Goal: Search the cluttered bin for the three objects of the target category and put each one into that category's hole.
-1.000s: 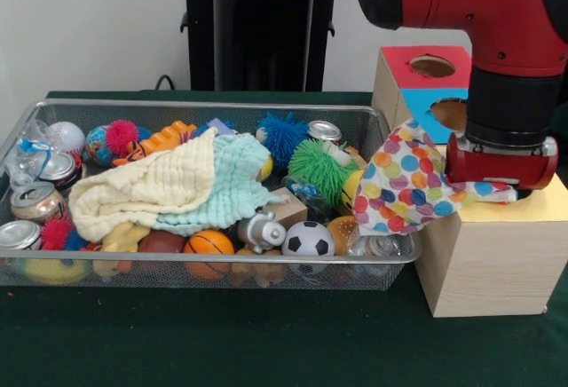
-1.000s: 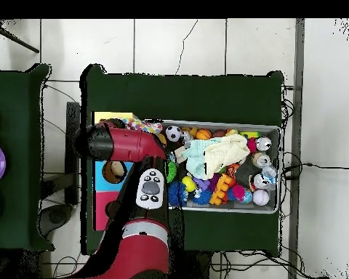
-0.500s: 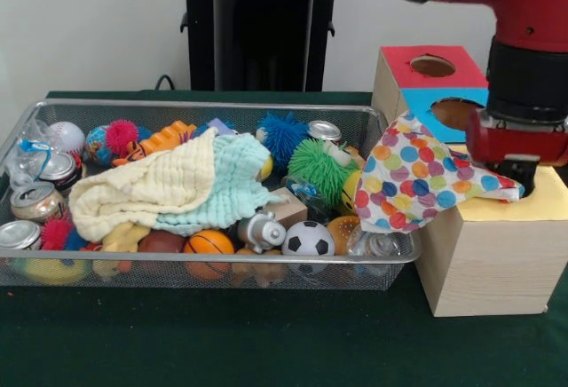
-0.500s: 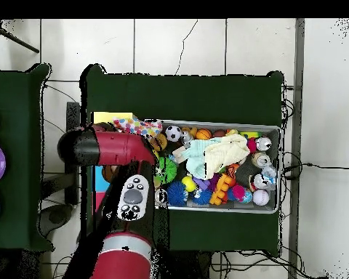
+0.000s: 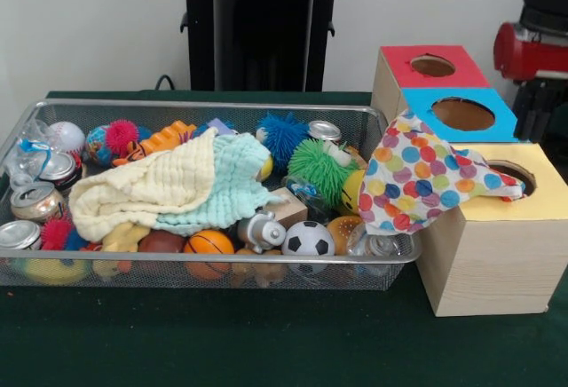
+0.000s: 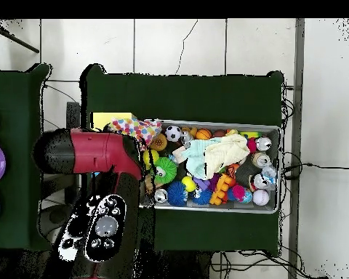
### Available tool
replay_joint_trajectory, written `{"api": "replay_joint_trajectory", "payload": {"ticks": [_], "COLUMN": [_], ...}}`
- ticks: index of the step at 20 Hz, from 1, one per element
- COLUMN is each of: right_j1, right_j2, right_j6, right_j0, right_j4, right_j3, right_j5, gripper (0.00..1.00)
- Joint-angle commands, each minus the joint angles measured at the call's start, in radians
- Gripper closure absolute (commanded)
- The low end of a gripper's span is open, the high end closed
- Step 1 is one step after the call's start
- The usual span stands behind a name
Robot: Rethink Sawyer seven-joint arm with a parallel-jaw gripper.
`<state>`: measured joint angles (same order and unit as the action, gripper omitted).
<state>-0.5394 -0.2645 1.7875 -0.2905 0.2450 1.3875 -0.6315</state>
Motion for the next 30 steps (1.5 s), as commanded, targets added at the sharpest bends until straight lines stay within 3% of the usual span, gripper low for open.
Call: {"api": "replay_joint_trajectory", "payload": {"ticks": [1,14,19,30], "right_j1": [-0.037,-0.005,0.042,0.05], "right_j2": [0.001,-0.062,-0.068,-0.048], "right_j6": [0.202,0.216,0.18,0.14], "right_j0": [0.004,-0.019,0.001,0.046], "right_j4": [-0.008,-0.047,-0.056,-0.071], "right_j3": [0.04,0.0,-0.059,-0.012], "right_j5": [-0.099,0.026,0.041,0.147], "gripper": [1.0,1.0,1.0,1.0]}}
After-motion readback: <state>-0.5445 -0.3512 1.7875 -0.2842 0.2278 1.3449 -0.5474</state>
